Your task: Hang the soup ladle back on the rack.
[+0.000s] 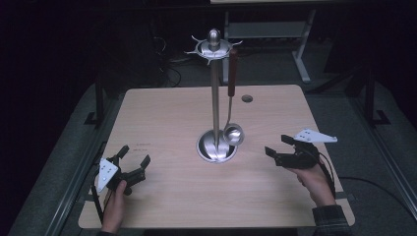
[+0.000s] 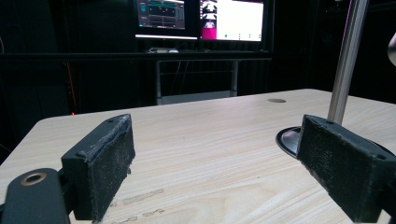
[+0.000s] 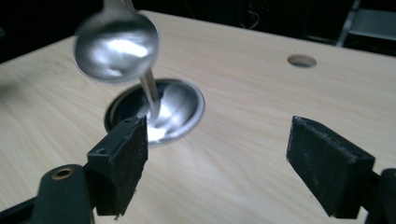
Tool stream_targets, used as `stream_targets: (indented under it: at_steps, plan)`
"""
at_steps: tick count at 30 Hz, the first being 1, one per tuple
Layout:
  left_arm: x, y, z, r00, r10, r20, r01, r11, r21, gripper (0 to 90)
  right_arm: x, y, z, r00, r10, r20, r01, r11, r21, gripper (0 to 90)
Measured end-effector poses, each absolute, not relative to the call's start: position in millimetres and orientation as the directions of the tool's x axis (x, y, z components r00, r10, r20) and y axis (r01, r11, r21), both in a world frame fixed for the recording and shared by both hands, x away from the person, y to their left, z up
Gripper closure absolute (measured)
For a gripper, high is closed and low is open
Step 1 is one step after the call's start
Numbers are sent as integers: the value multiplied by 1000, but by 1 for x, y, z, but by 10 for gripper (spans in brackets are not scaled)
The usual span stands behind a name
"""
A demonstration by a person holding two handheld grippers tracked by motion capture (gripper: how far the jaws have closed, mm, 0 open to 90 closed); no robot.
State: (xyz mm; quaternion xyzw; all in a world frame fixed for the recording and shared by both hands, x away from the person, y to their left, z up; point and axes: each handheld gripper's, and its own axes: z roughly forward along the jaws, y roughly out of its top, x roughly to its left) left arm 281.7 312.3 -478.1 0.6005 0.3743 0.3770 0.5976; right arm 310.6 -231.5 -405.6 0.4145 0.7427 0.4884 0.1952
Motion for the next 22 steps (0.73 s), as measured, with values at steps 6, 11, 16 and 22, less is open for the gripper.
stream_targets:
  at_steps: [6,11,16,22]
  plan:
    - [282,312,-478,438,899,6,-1,-6,1000,106,304,-238,-426,-540,837,89,459,204,865,165]
    - [282,312,-478,438,899,6,-2,-6,1000,106,296,-239,-445,-507,861,27,492,264,830,145]
    - [282,312,-478,439,899,5,-4,-4,1000,106,287,-243,-460,-497,868,10,529,293,797,135]
    - [282,312,-478,439,899,5,-4,-4,1000,106,283,-246,-464,-484,875,14,541,286,791,132]
